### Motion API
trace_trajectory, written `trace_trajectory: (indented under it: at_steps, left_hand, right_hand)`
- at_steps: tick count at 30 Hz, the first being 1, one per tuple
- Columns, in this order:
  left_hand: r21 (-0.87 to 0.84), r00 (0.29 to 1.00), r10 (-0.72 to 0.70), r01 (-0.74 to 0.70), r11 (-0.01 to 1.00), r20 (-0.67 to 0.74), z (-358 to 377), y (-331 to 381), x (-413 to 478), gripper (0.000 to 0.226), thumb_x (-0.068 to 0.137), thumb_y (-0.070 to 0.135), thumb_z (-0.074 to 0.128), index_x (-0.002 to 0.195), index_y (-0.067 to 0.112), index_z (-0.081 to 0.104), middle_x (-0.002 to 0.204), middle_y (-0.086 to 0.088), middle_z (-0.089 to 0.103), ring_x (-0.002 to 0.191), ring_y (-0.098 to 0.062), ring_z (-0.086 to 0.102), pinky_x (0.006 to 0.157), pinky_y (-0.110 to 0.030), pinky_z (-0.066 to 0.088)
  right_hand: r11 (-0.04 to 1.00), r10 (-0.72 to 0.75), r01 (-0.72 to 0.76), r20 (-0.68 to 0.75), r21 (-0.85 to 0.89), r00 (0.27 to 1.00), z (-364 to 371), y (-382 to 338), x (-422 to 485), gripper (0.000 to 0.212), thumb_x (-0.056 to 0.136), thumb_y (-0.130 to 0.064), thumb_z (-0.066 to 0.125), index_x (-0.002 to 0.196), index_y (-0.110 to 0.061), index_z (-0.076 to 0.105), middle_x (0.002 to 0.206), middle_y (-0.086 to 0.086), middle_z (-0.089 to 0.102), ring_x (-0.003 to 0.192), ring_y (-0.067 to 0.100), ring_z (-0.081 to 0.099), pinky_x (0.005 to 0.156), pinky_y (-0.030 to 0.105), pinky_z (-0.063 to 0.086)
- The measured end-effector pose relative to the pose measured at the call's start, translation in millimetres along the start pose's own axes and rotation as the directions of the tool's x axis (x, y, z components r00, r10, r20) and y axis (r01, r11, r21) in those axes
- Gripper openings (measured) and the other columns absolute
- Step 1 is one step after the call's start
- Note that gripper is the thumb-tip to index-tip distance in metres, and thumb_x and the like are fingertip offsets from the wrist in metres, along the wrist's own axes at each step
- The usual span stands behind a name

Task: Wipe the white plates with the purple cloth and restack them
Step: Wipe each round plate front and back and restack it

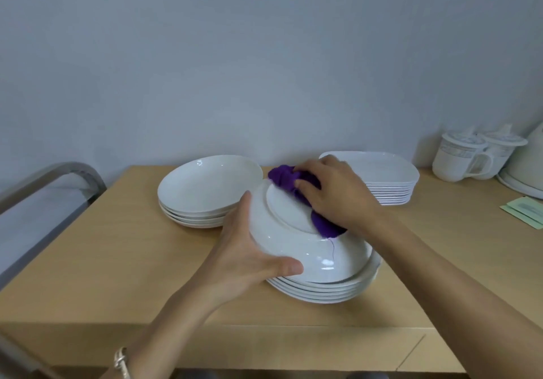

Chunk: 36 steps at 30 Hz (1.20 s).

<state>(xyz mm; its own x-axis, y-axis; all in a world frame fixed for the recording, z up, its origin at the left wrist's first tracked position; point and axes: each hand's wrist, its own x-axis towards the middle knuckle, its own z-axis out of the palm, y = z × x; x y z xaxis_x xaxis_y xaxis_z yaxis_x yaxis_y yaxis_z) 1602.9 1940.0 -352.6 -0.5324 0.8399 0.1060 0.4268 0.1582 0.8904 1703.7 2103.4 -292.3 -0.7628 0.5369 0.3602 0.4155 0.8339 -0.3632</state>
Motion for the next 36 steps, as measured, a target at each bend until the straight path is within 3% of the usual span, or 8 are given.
trace_trajectory:
  at_steps: [3,7,13,18,23,28,33,36]
  left_hand:
    - [-0.010,1.000,-0.003,0.003,1.000,0.002,1,2,-1,0.142,0.031,0.059,0.083,0.147,0.049,0.002,0.145,0.028,0.017,0.135,0.007,0.018,0.110,-0.023,0.026]
    - [-0.039,0.996,0.083,-0.084,0.996,-0.022,2,0,2,0.113,0.038,0.051,0.091,0.137,0.043,0.037,0.141,0.010,0.046,0.132,-0.010,0.045,0.106,-0.042,0.044]
    - [-0.012,1.000,0.013,-0.013,1.000,-0.014,2,5,-3,0.135,0.031,0.059,0.083,0.145,0.053,0.010,0.144,0.024,0.023,0.136,0.003,0.025,0.109,-0.026,0.030]
    - [0.011,1.000,-0.014,0.014,1.000,-0.021,2,3,-2,0.145,0.032,0.060,0.083,0.153,0.043,0.005,0.155,0.017,0.022,0.143,-0.001,0.023,0.117,-0.036,0.032]
    - [0.013,1.000,-0.022,0.023,1.000,-0.022,2,8,-5,0.151,0.029,0.061,0.081,0.155,0.040,0.001,0.151,0.023,0.019,0.140,0.003,0.022,0.116,-0.028,0.027]
    - [0.027,1.000,0.023,-0.023,0.999,-0.012,2,4,-1,0.134,0.026,0.066,0.088,0.142,0.043,0.025,0.144,0.020,0.038,0.135,-0.003,0.036,0.110,-0.030,0.040]
    - [0.031,1.000,-0.016,0.016,0.999,-0.015,3,12,-7,0.150,0.030,0.062,0.079,0.156,0.037,0.001,0.147,0.025,0.019,0.136,0.006,0.021,0.110,-0.023,0.026]
    - [0.026,1.000,-0.015,0.015,1.000,-0.026,4,10,-6,0.142,0.031,0.061,0.082,0.152,0.041,0.011,0.149,0.021,0.025,0.138,0.000,0.026,0.114,-0.028,0.030]
  right_hand:
    - [0.999,0.048,-0.046,-0.055,0.029,0.997,-2,1,-6,0.028,0.090,-0.036,0.054,0.116,-0.029,0.062,0.112,0.003,0.051,0.108,0.028,0.048,0.096,0.040,0.039]
    - [0.967,-0.172,0.165,0.020,0.196,0.985,-6,-21,-34,0.020,0.087,-0.035,0.060,0.105,-0.031,0.067,0.103,-0.005,0.051,0.100,0.010,0.048,0.090,0.024,0.037]
    - [0.994,0.107,-0.106,-0.075,0.018,0.991,-8,9,-8,0.025,0.087,-0.033,0.056,0.110,-0.029,0.066,0.106,0.004,0.051,0.104,0.029,0.050,0.093,0.040,0.042]
    - [0.976,-0.148,0.141,0.026,0.168,0.989,-11,-10,-38,0.018,0.087,-0.033,0.061,0.104,-0.031,0.068,0.101,-0.004,0.051,0.097,0.011,0.049,0.088,0.023,0.037]
    - [0.992,0.123,-0.120,-0.073,0.044,0.990,-13,13,-14,0.023,0.087,-0.033,0.057,0.108,-0.031,0.066,0.102,0.000,0.048,0.104,0.025,0.050,0.090,0.035,0.041]
    - [0.977,-0.137,0.135,0.006,0.163,0.990,-7,-18,-42,0.019,0.087,-0.034,0.059,0.105,-0.030,0.066,0.103,-0.005,0.048,0.100,0.014,0.048,0.089,0.029,0.039]
    - [0.990,0.132,-0.129,-0.052,0.062,0.990,-9,8,-15,0.026,0.089,-0.036,0.054,0.112,-0.027,0.063,0.103,0.002,0.048,0.104,0.027,0.050,0.092,0.039,0.042]
    - [0.998,0.013,-0.010,-0.049,0.065,0.999,-5,-4,-29,0.026,0.090,-0.035,0.055,0.113,-0.027,0.063,0.103,-0.002,0.046,0.104,0.023,0.047,0.092,0.036,0.040]
